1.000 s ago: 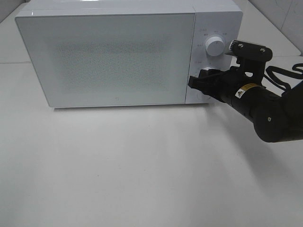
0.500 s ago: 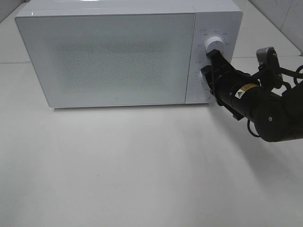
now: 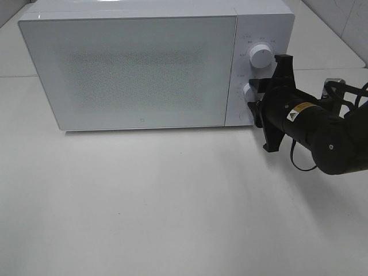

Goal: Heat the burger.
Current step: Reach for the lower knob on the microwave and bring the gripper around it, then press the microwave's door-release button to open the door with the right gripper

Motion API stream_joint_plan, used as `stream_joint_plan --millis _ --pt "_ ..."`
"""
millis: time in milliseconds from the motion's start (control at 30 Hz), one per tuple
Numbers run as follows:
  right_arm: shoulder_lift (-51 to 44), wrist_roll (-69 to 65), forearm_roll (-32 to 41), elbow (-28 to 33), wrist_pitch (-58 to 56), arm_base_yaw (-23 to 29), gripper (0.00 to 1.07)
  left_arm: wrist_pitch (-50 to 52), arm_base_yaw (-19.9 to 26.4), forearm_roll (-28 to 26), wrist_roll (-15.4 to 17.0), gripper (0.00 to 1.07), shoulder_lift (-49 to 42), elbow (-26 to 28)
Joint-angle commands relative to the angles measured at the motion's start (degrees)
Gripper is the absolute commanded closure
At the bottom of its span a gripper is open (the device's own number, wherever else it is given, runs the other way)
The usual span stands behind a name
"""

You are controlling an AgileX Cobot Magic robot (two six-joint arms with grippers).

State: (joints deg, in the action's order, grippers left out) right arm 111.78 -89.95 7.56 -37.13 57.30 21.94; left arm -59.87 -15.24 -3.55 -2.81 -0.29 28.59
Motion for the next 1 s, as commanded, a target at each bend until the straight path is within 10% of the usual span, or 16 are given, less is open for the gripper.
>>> stream_joint_plan --millis 33,300,667,1000 --pt "-0.23 -1.32 -2.75 -0.74 0.46 0.17 1.07 0.52 0.17 -0.11 0.11 1.07 -1.15 -0.17" --pt "-0.23 3.27 -2.46 -0.74 1.26 0.06 0.98 0.52 0.17 -0.11 0.11 1.07 -1.15 -0.17" --pt "-0.23 6.25 -2.12 -0.74 1.32 0.06 0.28 0.52 0.17 -0.11 0.11 1.07 -1.15 -0.17" --pt "-0.34 12.66 -7.56 -0.74 1.15 0.06 0.33 0.52 0.17 -0.11 0.11 1.07 -1.15 -0.17"
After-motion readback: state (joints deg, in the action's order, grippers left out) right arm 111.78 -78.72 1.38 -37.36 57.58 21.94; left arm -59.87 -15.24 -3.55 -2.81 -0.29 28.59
